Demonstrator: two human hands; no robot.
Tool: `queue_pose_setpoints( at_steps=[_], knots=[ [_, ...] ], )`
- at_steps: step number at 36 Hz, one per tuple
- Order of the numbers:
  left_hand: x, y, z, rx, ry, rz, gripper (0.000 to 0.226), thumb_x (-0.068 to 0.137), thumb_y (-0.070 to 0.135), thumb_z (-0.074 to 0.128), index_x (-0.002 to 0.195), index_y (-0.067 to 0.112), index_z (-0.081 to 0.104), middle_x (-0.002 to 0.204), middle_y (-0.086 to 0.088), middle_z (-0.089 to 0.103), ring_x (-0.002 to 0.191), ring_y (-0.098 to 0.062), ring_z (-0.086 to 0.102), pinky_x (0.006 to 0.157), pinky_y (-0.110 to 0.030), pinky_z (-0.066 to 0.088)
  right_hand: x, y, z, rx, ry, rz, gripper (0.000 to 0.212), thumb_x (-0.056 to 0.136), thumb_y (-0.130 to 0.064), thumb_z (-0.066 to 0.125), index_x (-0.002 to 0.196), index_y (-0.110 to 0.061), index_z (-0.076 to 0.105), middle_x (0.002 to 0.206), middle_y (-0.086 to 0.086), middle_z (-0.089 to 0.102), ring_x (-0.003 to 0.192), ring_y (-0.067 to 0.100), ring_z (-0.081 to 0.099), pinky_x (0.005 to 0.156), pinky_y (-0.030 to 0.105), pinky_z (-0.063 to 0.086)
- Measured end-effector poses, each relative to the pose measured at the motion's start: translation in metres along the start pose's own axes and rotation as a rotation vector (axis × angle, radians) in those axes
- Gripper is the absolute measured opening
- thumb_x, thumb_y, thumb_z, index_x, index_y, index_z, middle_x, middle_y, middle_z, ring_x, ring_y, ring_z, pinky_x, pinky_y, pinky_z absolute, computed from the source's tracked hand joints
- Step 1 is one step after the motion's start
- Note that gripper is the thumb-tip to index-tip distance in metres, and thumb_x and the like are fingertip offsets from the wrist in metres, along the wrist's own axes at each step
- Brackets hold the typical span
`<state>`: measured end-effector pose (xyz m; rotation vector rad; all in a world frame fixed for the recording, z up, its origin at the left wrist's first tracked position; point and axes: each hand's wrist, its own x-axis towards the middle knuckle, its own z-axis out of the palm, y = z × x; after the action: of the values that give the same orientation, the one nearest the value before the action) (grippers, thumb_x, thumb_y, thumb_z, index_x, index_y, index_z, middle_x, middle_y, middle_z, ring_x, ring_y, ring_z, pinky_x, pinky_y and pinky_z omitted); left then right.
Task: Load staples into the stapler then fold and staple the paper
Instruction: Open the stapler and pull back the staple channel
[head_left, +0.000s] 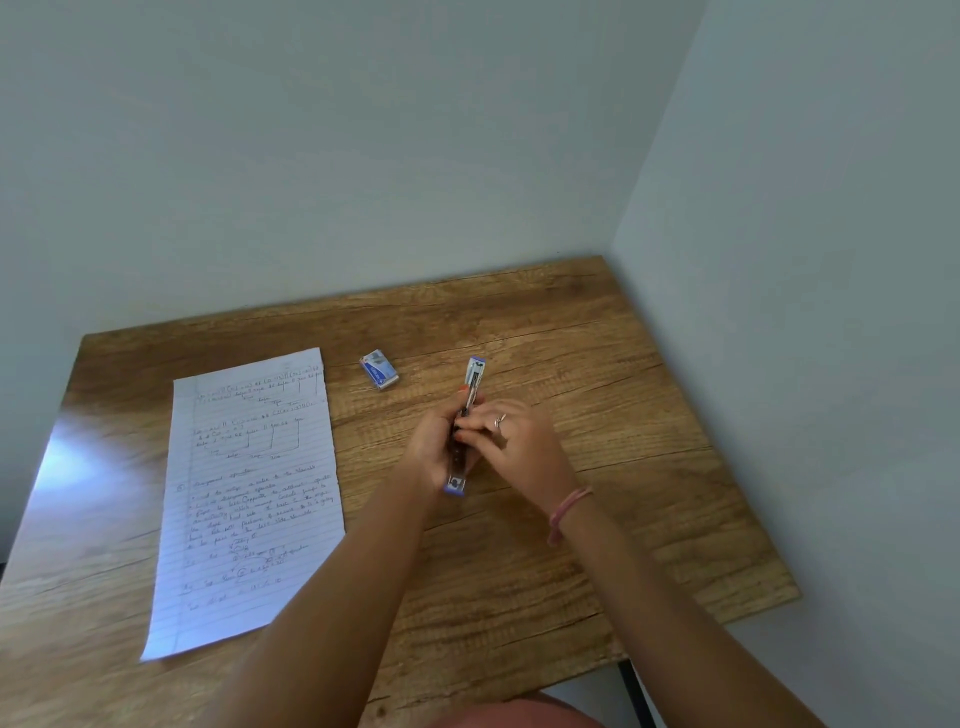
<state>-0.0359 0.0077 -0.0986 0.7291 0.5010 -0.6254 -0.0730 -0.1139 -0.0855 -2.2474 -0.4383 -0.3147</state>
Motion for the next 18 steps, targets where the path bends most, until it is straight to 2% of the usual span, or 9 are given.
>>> queue_pose_setpoints(
  at_steps=[2, 5, 6, 8, 9, 11, 12, 14, 18],
  knots=[
    [-0.001, -0.002, -0.002, 0.021, -0.012, 0.014, 0.025, 0.096, 0.026, 0.054, 0.088, 0.008, 0.069, 0.068, -0.003, 0.069, 0.055, -0.011, 0.066, 0.047, -0.022, 0.054, -0.004, 0.002, -0.004, 0.128, 0.012, 0.051, 0.014, 0.082, -0.013, 0.074, 0.096, -0.011, 0.076, 0.097, 0.002, 0.075, 0.097, 0.009, 0.067, 0.091, 0.015, 0.047],
    [-0.003, -0.006, -0.005, -0.073, -0.114, -0.018, 0.021, 0.091, 0.023, 0.058, 0.097, 0.005, 0.066, 0.073, -0.002, 0.061, 0.055, -0.009, 0.058, 0.049, -0.017, 0.05, -0.001, 0.007, -0.015, 0.242, 0.081, 0.212, 0.016, 0.09, -0.011, 0.064, 0.105, -0.014, 0.072, 0.099, -0.004, 0.072, 0.087, 0.001, 0.066, 0.074, 0.013, 0.052],
    [-0.003, -0.007, -0.007, -0.096, -0.146, -0.035, 0.023, 0.089, 0.023, 0.058, 0.101, 0.005, 0.066, 0.073, -0.001, 0.058, 0.055, -0.007, 0.054, 0.048, -0.015, 0.048, 0.002, 0.01, -0.02, 0.201, 0.097, 0.245, 0.019, 0.092, -0.01, 0.06, 0.108, -0.014, 0.07, 0.097, -0.005, 0.07, 0.074, -0.002, 0.064, 0.062, 0.01, 0.049],
    [-0.004, -0.009, -0.011, -0.121, -0.185, -0.047, 0.033, 0.086, 0.022, 0.056, 0.111, 0.002, 0.065, 0.073, -0.001, 0.054, 0.054, -0.007, 0.051, 0.047, -0.014, 0.046, 0.009, 0.017, -0.027, 0.066, 0.071, 0.27, 0.022, 0.095, -0.01, 0.055, 0.113, -0.017, 0.067, 0.095, -0.005, 0.067, 0.049, -0.002, 0.045, 0.044, 0.01, 0.036],
    [-0.004, -0.011, -0.012, -0.14, -0.199, -0.045, 0.038, 0.085, 0.021, 0.055, 0.116, 0.0, 0.062, 0.073, -0.002, 0.053, 0.054, -0.008, 0.05, 0.048, -0.015, 0.045, 0.013, 0.019, -0.031, -0.003, 0.035, 0.257, 0.024, 0.095, -0.011, 0.054, 0.115, -0.018, 0.066, 0.098, -0.003, 0.066, 0.049, -0.003, 0.039, 0.045, 0.009, 0.032],
    [-0.005, -0.013, -0.014, -0.198, -0.216, -0.039, 0.042, 0.084, 0.019, 0.053, 0.12, -0.003, 0.06, 0.073, -0.003, 0.052, 0.055, -0.009, 0.05, 0.051, -0.016, 0.046, 0.019, 0.019, -0.036, -0.129, -0.049, 0.194, 0.025, 0.096, -0.013, 0.052, 0.118, -0.019, 0.065, 0.11, 0.0, 0.066, 0.068, -0.003, 0.05, 0.06, 0.013, 0.042],
    [-0.004, -0.014, -0.015, -0.229, -0.213, -0.035, 0.041, 0.084, 0.017, 0.053, 0.119, -0.003, 0.06, 0.073, -0.004, 0.052, 0.056, -0.009, 0.051, 0.052, -0.016, 0.047, 0.021, 0.018, -0.037, -0.182, -0.087, 0.156, 0.026, 0.097, -0.015, 0.052, 0.119, -0.019, 0.065, 0.114, 0.001, 0.066, 0.084, 0.005, 0.059, 0.073, 0.021, 0.049],
    [-0.003, -0.015, -0.016, -0.274, -0.2, -0.027, 0.037, 0.083, 0.015, 0.055, 0.114, -0.003, 0.061, 0.075, -0.005, 0.054, 0.056, -0.011, 0.055, 0.054, -0.017, 0.051, 0.023, 0.016, -0.034, -0.3, -0.127, 0.077, 0.029, 0.098, -0.019, 0.05, 0.122, -0.02, 0.064, 0.118, 0.0, 0.066, 0.104, 0.018, 0.06, 0.089, 0.033, 0.047],
    [-0.005, -0.015, -0.016, -0.319, -0.197, -0.018, 0.026, 0.083, 0.013, 0.056, 0.101, -0.003, 0.067, 0.083, -0.008, 0.055, 0.059, -0.012, 0.059, 0.056, -0.019, 0.054, 0.02, 0.017, -0.024, -0.513, -0.099, -0.006, 0.03, 0.099, -0.026, 0.047, 0.125, -0.024, 0.063, 0.121, -0.002, 0.065, 0.108, 0.019, 0.059, 0.092, 0.036, 0.041]
  ],
)
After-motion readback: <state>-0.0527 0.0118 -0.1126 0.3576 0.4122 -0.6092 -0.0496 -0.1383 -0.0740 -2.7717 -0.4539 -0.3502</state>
